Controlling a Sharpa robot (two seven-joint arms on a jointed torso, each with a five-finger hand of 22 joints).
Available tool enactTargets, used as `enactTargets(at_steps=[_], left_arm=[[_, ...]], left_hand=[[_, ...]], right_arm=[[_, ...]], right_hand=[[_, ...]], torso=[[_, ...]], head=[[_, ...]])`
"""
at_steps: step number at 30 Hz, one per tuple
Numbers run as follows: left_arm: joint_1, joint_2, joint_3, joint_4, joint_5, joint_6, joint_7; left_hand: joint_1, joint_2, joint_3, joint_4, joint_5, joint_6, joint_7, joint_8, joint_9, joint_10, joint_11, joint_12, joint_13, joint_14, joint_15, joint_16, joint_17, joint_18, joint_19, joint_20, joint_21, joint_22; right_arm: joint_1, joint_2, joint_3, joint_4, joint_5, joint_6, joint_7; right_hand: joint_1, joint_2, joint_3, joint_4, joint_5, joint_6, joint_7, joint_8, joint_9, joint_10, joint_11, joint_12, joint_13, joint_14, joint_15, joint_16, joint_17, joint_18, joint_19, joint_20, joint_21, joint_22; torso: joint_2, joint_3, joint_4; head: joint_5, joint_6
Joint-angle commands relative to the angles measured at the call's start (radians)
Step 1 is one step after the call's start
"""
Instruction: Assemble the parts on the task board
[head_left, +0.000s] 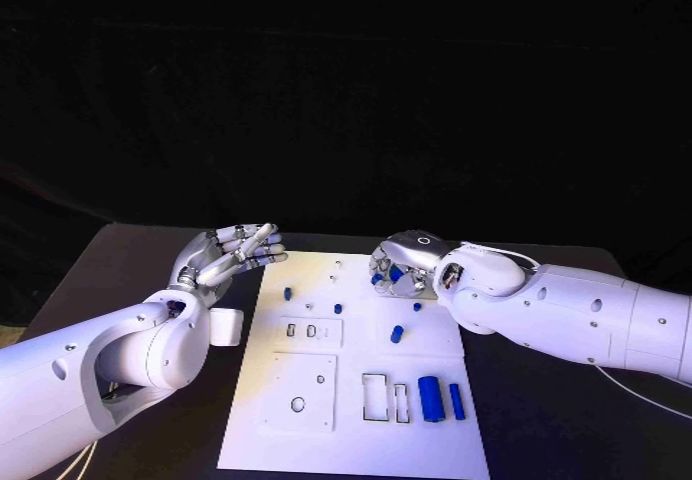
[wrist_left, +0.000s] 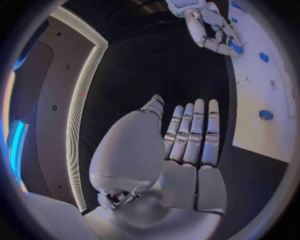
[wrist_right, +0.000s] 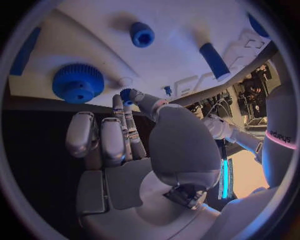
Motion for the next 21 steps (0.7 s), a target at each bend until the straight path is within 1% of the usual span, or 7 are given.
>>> enactTargets(at_steps=[1, 6, 9, 11, 12, 15, 21], left_arm=[[0.001, 0.004, 0.001, 0.0, 0.002, 0.018, 0.004], [0.001, 0.007, 0.001, -0.003, 0.002, 0.019, 0.004], [0.001, 0.009, 0.001, -0.004, 0.002, 0.019, 0.004], [0.001, 0.01, 0.001, -0.005, 0.002, 0.019, 0.003], [0.001, 0.01, 0.001, -0.005, 0.002, 0.019, 0.003], [0.001, 0.011, 0.001, -0.005, 0.002, 0.019, 0.003], [0.001, 0.013, 0.001, -0.004, 0.002, 0.019, 0.003]], left_hand=[[0.001, -0.003, 0.004, 0.002, 0.0, 0.004, 0.017, -0.006, -0.001, 0.005, -0.001, -0.004, -0.001, 0.005, 0.004, -0.006, 0.001, 0.014, 0.006, 0.002, 0.001, -0.001], [0.002, -0.003, 0.005, 0.001, 0.0, 0.004, 0.018, -0.006, -0.002, 0.005, -0.001, -0.005, -0.001, 0.005, 0.004, -0.007, 0.001, 0.014, 0.007, 0.002, 0.001, -0.001], [0.002, -0.003, 0.005, 0.001, 0.0, 0.004, 0.018, -0.006, -0.002, 0.005, -0.001, -0.005, -0.001, 0.005, 0.004, -0.007, 0.001, 0.014, 0.007, 0.002, 0.001, -0.001], [0.002, -0.003, 0.005, 0.001, 0.0, 0.004, 0.018, -0.006, -0.002, 0.005, -0.001, -0.005, -0.001, 0.005, 0.004, -0.007, 0.001, 0.014, 0.007, 0.002, 0.001, -0.001], [0.002, -0.003, 0.005, 0.001, 0.0, 0.004, 0.018, -0.006, -0.002, 0.005, -0.001, -0.005, -0.001, 0.005, 0.004, -0.007, 0.001, 0.014, 0.007, 0.002, 0.001, -0.001], [0.002, -0.003, 0.005, 0.001, 0.0, 0.004, 0.018, -0.006, -0.002, 0.005, -0.001, -0.005, -0.001, 0.005, 0.004, -0.007, 0.001, 0.014, 0.007, 0.002, 0.001, -0.001], [0.002, -0.003, 0.005, 0.001, 0.0, 0.004, 0.018, -0.006, -0.002, 0.005, -0.001, -0.005, -0.001, 0.005, 0.004, -0.007, 0.001, 0.014, 0.007, 0.002, 0.001, -0.001]], right_arm=[[0.002, 0.012, 0.005, 0.01, 0.002, -0.073, -0.029], [0.006, 0.044, 0.009, -0.011, 0.007, -0.105, -0.037], [0.008, 0.067, 0.01, -0.032, 0.013, -0.123, -0.038], [0.009, 0.085, 0.011, -0.052, 0.019, -0.131, -0.036], [0.01, 0.094, 0.011, -0.061, 0.021, -0.134, -0.036], [0.01, 0.116, 0.011, -0.086, 0.025, -0.138, -0.035], [0.009, 0.157, 0.012, -0.136, 0.031, -0.135, -0.035]], right_hand=[[0.025, 0.024, 0.006, 0.002, 0.006, -0.005, 0.0, 0.003, 0.028, 0.0, 0.001, -0.004, 0.001, 0.016, -0.007, 0.004, 0.0, -0.01, 0.005, 0.001, 0.003, 0.002], [0.025, 0.022, 0.009, 0.001, 0.007, -0.008, 0.002, 0.003, 0.031, -0.002, 0.002, -0.006, 0.001, 0.016, -0.006, 0.005, 0.001, -0.01, 0.005, 0.002, 0.004, 0.004], [0.026, 0.022, 0.011, 0.001, 0.007, -0.011, 0.003, 0.004, 0.033, -0.003, 0.003, -0.008, 0.001, 0.016, -0.005, 0.007, 0.002, -0.01, 0.005, 0.002, 0.004, 0.004], [0.026, 0.021, 0.012, 0.0, 0.007, -0.012, 0.003, 0.004, 0.034, -0.004, 0.004, -0.009, 0.001, 0.016, -0.005, 0.007, 0.001, -0.01, 0.005, 0.003, 0.005, 0.005], [0.026, 0.021, 0.012, 0.0, 0.007, -0.013, 0.004, 0.004, 0.034, -0.004, 0.004, -0.01, 0.001, 0.016, -0.005, 0.007, 0.002, -0.01, 0.005, 0.003, 0.005, 0.006], [0.025, 0.02, 0.013, 0.0, 0.007, -0.014, 0.004, 0.004, 0.035, -0.005, 0.005, -0.011, 0.001, 0.016, -0.004, 0.008, 0.002, -0.011, 0.006, 0.003, 0.006, 0.007], [0.025, 0.018, 0.013, 0.0, 0.007, -0.016, 0.005, 0.004, 0.036, -0.007, 0.005, -0.012, 0.001, 0.016, -0.004, 0.009, 0.003, -0.011, 0.006, 0.003, 0.007, 0.008]], torso=[[0.0, -0.0003, 0.0015], [0.0, -0.0023, 0.003], [0.002, -0.0018, 0.005], [0.002, -0.0016, 0.0046], [0.002, -0.0011, 0.0035], [0.003, -0.0021, 0.0031], [0.004, -0.0015, 0.0055]], head=[[0.0, 0.005], [-0.002, 0.009], [-0.002, 0.01], [-0.001, 0.01], [0.0, 0.01], [0.002, 0.011], [0.004, 0.013]])
